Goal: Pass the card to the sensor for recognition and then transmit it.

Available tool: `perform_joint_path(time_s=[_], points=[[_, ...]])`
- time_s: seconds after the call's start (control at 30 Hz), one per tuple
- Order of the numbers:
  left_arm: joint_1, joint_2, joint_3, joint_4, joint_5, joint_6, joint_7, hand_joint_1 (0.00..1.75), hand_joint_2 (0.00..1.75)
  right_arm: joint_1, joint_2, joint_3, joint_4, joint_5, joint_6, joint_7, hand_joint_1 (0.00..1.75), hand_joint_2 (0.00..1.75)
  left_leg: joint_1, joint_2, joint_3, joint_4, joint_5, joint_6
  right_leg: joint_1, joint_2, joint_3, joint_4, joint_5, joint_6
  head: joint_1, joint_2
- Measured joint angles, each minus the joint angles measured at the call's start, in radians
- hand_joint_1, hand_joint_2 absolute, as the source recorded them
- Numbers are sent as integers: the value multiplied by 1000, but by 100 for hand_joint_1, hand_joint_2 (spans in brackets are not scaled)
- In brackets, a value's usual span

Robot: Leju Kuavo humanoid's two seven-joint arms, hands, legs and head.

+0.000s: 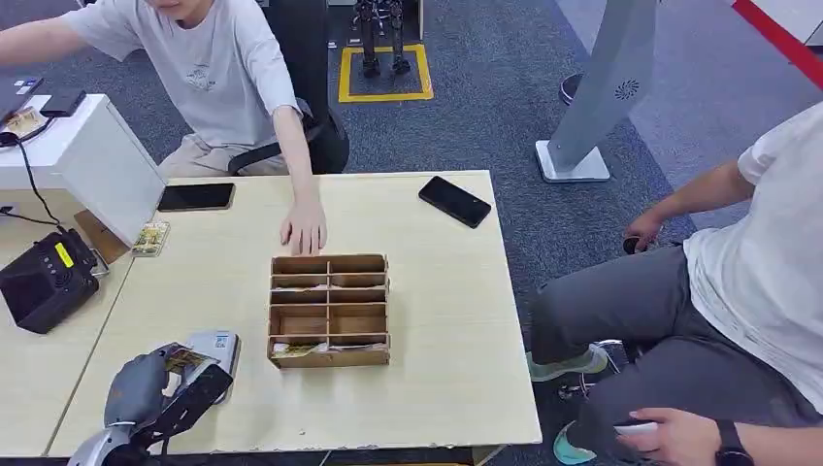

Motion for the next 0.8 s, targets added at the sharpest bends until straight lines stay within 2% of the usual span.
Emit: perform_joint_path(time_s=[0.8], points=[[-1, 0, 0, 3, 0, 0, 0, 175, 175, 0, 0, 0, 0, 0, 0, 0, 0, 175, 0, 0, 0, 0, 0, 0, 0, 0, 0, 0, 0, 0, 0, 0]])
